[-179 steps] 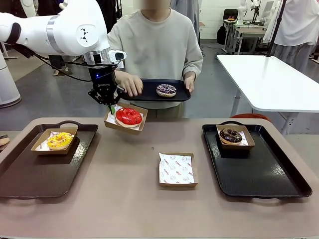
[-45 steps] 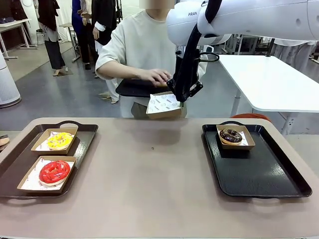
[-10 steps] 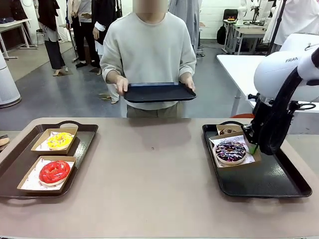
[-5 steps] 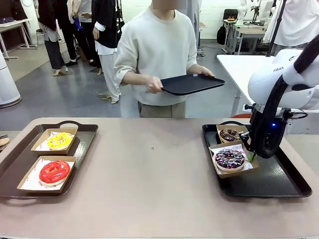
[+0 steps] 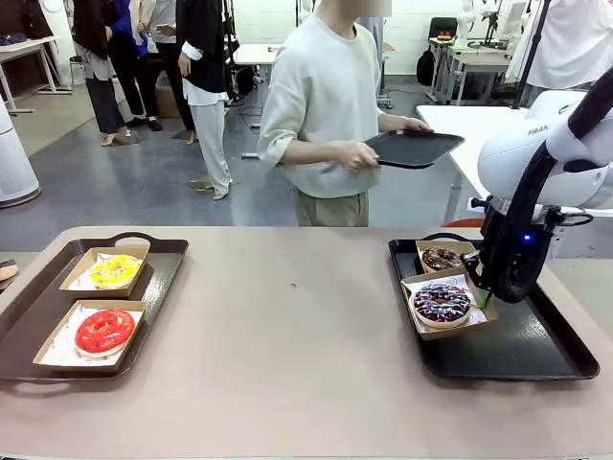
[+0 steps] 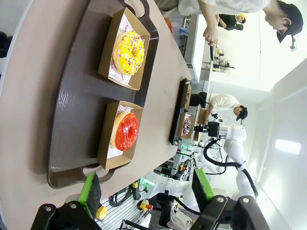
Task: Individually package the donuts and arrange them on the tray.
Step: Place the picked Paper togo box on the Handle tray.
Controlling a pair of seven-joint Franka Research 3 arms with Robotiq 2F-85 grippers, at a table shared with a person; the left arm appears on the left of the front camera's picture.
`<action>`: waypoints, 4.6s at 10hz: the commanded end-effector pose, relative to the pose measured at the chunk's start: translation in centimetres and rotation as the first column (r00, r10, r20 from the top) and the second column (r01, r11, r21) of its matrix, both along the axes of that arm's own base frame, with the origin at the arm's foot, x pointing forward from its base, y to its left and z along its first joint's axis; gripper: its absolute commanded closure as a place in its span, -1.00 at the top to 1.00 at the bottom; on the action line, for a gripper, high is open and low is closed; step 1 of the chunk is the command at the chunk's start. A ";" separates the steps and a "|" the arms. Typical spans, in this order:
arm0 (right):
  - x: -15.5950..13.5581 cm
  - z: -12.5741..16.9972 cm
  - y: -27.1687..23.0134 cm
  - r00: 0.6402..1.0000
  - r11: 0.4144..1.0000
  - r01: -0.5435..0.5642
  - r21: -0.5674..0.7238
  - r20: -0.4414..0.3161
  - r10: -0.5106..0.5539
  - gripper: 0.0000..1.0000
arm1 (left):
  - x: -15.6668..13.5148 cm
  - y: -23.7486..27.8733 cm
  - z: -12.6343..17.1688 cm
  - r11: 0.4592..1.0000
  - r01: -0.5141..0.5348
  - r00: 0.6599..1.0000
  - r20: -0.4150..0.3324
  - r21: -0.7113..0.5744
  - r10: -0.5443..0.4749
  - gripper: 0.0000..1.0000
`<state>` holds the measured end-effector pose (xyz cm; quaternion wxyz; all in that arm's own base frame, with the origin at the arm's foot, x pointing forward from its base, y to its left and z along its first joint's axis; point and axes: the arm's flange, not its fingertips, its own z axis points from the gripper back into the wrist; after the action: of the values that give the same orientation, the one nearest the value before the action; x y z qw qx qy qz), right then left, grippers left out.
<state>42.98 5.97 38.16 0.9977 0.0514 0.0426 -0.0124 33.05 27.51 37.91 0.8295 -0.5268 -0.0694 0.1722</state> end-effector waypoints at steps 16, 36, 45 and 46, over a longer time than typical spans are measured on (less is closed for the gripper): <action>0.4 -3.2 -3.0 1.000 1.000 -0.027 0.012 -0.013 0.027 1.00 | -0.2 0.0 0.2 1.000 -0.006 1.000 0.006 -0.005 0.006 1.00; -6.7 1.0 -33.0 0.964 0.376 -0.177 0.910 0.237 -0.119 1.00 | -0.2 0.0 0.2 1.000 -0.006 1.000 0.006 -0.005 0.006 1.00; -7.8 -2.0 -34.5 0.948 0.362 -0.161 0.918 0.246 -0.201 1.00 | -0.2 0.0 0.2 1.000 -0.006 1.000 0.006 -0.005 0.006 1.00; -7.8 -2.0 -34.5 0.948 0.362 -0.161 0.918 0.246 -0.201 1.00 | -0.2 0.0 0.2 1.000 -0.006 1.000 0.006 -0.005 0.006 1.00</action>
<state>35.25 -28.47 36.02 0.7856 0.6066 -0.1209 0.0121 33.02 27.53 37.90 0.8295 -0.5265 -0.0695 0.1727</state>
